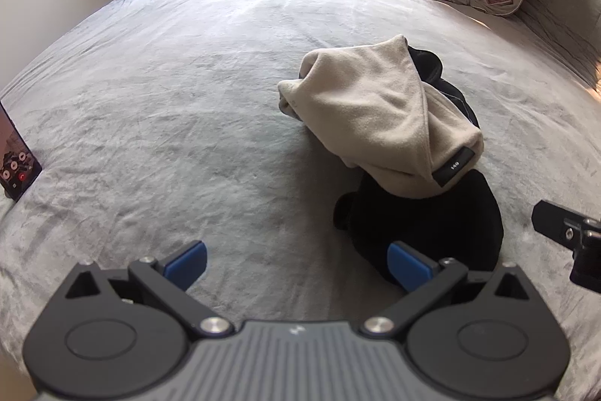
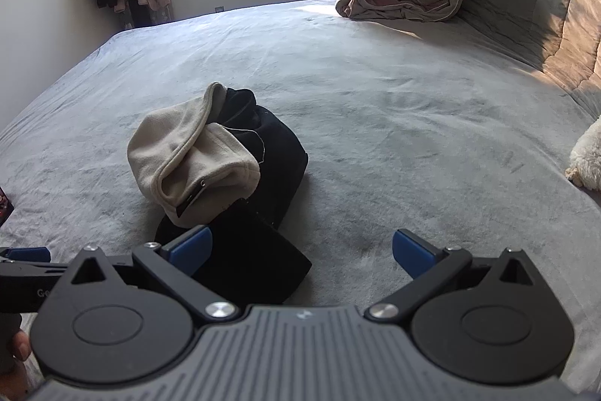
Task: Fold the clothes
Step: 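Move both grippers toward the cream and black clothing pile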
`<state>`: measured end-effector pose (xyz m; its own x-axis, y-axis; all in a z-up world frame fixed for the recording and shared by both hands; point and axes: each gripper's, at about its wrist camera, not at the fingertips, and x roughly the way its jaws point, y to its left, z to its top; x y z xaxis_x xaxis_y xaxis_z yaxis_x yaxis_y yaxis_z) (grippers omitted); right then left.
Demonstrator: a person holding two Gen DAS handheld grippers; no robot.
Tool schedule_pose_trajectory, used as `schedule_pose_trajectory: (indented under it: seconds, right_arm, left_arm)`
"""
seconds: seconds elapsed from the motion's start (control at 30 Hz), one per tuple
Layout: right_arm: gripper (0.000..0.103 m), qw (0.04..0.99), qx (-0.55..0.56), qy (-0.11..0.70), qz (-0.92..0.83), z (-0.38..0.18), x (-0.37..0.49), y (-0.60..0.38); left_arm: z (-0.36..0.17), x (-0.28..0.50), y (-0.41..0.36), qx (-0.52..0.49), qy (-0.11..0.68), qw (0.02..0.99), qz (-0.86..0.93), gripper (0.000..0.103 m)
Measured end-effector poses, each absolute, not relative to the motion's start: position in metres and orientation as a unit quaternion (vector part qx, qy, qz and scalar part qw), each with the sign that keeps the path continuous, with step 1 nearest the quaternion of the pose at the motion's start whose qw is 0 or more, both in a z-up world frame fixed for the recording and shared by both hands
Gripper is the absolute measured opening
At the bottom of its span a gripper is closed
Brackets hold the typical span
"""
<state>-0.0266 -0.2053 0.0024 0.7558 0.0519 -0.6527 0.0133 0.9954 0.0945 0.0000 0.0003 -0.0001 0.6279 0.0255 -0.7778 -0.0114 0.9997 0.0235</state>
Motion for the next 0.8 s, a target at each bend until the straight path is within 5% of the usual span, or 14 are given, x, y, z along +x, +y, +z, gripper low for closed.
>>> schedule_pose_trajectory:
  seconds: [0.8]
  right_arm:
    - [0.103,0.934,0.035,0.354,0.022,-0.0017,-0.0265,-0.1974]
  left_arm:
    - [-0.0005,0.0008,0.0019,0.013,0.432,0.902,0.02,0.103]
